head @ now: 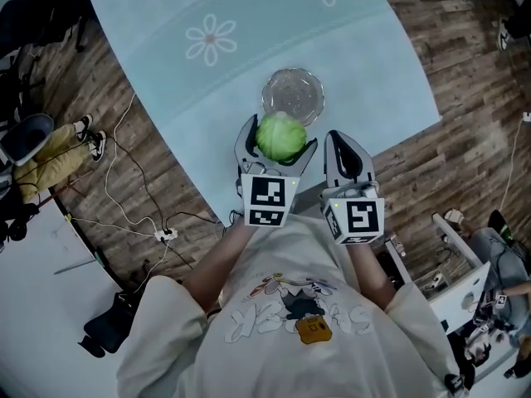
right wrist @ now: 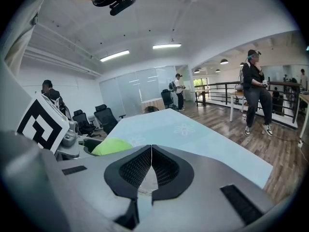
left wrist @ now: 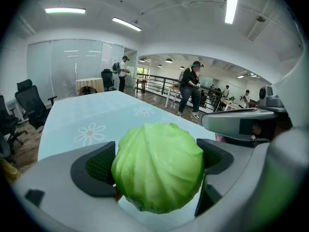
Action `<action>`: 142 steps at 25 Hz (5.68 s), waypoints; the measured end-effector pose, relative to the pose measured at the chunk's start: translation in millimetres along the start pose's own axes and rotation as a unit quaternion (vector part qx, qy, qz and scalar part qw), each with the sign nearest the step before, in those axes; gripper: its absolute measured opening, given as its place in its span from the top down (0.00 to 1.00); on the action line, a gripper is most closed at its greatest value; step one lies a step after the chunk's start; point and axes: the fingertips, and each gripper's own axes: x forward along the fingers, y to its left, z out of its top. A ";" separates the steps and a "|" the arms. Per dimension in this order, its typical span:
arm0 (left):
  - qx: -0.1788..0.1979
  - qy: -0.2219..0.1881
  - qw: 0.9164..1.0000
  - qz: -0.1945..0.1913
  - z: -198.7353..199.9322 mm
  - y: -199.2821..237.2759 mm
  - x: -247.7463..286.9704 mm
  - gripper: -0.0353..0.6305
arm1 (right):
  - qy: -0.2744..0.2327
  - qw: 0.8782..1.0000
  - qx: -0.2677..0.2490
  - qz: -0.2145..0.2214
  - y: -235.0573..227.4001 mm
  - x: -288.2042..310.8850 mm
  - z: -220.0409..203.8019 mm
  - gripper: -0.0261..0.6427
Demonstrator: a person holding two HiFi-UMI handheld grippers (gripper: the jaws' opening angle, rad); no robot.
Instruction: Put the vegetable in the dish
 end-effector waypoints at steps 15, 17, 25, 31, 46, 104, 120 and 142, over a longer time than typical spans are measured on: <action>-0.012 0.033 0.999 0.008 -28.2 10.6 47.6 0.15 | 0.014 1.000 0.010 0.003 -9.5 23.5 -25.1 0.93; -0.013 0.038 0.999 0.007 -30.9 11.3 54.1 0.15 | 0.015 1.000 0.012 0.003 -12.2 27.8 -27.3 0.93; -0.010 0.054 0.998 0.003 -40.8 8.9 73.7 0.15 | 0.028 0.999 0.017 0.004 -19.1 31.3 -38.0 0.93; -0.017 0.074 0.997 0.009 -58.1 9.3 88.4 0.15 | 0.030 0.999 0.020 0.003 -26.7 36.0 -42.3 0.93; -0.002 0.122 0.992 0.021 -75.0 19.2 120.7 0.15 | 0.035 0.999 0.021 0.000 -33.7 45.0 -43.5 0.93; -0.027 0.054 0.998 -0.026 -14.9 2.5 67.8 0.71 | 0.004 1.000 0.008 -0.009 -23.2 10.8 -23.2 0.93; -0.002 0.012 1.000 -0.007 10.8 -2.3 -5.2 0.93 | -0.013 1.000 -0.009 0.000 -14.3 -17.6 -5.1 0.93; -0.014 -0.048 0.999 -0.007 23.5 -27.3 -106.3 0.94 | -0.019 0.997 -0.031 0.068 34.9 -45.5 14.6 0.93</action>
